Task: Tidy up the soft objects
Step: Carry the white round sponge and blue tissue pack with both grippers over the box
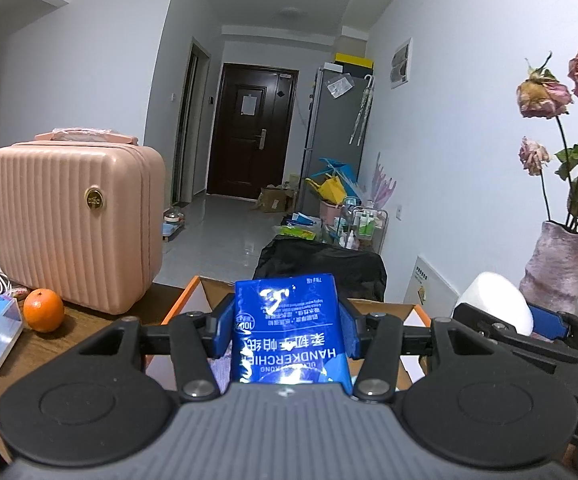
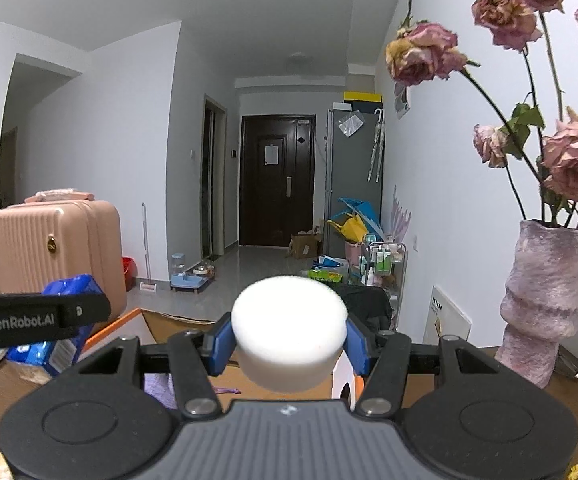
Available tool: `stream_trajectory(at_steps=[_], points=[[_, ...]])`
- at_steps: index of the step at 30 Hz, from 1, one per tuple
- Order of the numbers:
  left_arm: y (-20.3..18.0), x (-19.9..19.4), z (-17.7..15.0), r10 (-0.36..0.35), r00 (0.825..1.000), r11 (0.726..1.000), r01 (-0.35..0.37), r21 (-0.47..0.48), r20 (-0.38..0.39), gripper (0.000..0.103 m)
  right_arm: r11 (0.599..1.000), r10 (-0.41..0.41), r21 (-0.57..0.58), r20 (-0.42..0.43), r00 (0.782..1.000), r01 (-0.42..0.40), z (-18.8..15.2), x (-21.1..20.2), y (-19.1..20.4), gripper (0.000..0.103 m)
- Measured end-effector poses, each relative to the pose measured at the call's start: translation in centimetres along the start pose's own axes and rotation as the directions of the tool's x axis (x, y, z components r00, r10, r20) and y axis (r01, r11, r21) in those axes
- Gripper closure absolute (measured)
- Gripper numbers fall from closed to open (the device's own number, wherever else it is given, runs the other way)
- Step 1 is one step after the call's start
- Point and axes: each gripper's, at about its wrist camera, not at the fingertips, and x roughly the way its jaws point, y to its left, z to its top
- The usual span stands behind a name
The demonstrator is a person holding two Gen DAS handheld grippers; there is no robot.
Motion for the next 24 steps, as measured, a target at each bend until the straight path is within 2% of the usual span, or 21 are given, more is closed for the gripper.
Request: stream_trajectory(at_steps=[16, 24], points=[[0.0, 4.7, 0.4, 0.049, 0.999, 0.999, -0.049, 0.011, -0.020, 0.051, 1.000, -0.003, -0.025, -0.089, 0.996, 0.001, -0.7, 5.6, 0.1, 0.048], [0.2, 7.3, 0.3, 0.079, 0.995, 0.997, -0.077, 0.023, -0.054, 0.051, 0.999, -0.012, -0.031, -0.145, 0.989, 0.007, -1.6, 7.8, 0.0, 0.048]])
